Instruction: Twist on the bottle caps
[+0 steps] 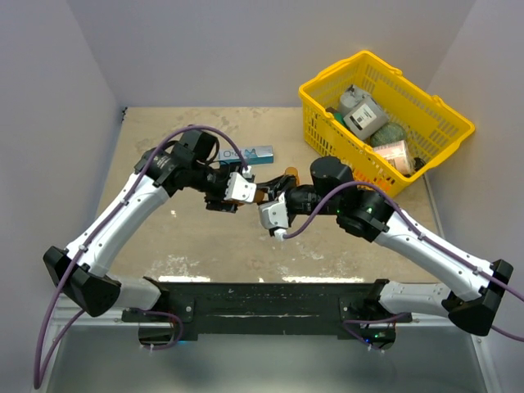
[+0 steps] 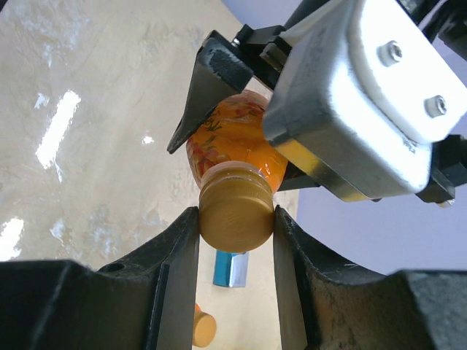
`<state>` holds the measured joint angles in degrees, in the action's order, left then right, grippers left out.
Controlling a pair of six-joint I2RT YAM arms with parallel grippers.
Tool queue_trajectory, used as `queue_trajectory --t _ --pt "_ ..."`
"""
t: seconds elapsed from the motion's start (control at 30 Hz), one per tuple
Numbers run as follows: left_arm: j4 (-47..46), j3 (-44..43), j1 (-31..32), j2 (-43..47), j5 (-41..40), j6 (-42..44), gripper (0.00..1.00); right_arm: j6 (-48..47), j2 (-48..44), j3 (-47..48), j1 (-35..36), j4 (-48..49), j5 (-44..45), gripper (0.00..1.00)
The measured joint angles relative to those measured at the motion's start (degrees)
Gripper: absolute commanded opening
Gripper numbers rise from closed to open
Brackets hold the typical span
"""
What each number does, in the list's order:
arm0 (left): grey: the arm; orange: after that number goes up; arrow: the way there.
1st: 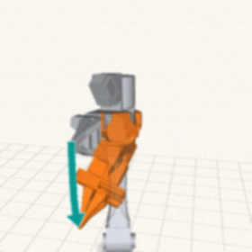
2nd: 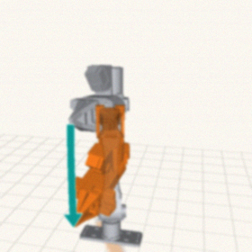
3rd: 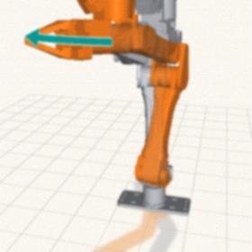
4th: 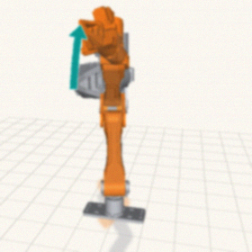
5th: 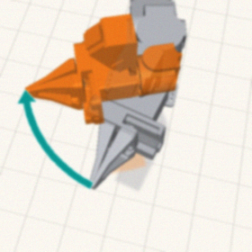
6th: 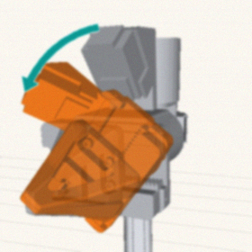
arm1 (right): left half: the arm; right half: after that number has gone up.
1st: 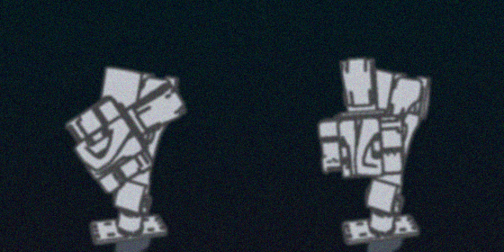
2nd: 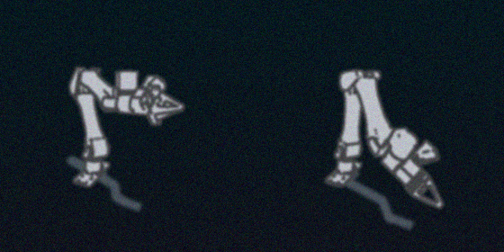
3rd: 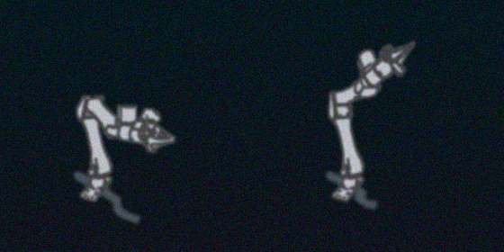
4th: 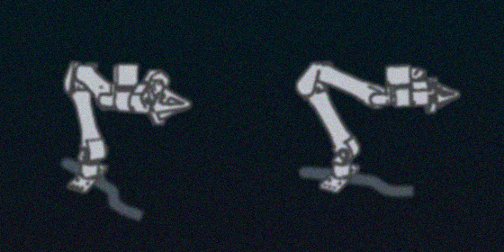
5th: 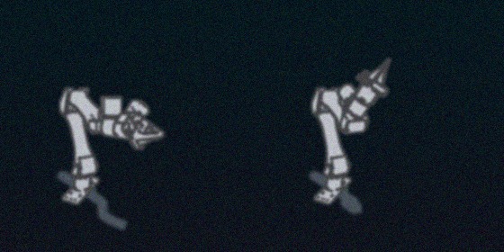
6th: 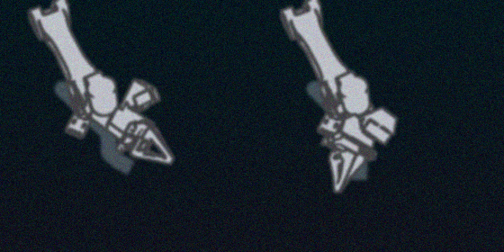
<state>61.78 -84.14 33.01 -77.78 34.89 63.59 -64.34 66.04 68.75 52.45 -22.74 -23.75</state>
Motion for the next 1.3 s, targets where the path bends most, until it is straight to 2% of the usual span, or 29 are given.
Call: queue_trajectory --t 0.8,1.3 --pt "-5.8 1.3 -1.2 3.8 -2.8 -5.1 0.00 22.8 0.0 -2.9 -0.4 13.2 3.7 0.00" --pt "-7.2 1.3 -1.5 4.3 -9.8 -5.6 0.00 35.5 5.9 3.2 -0.8 12.9 5.8 0.00"
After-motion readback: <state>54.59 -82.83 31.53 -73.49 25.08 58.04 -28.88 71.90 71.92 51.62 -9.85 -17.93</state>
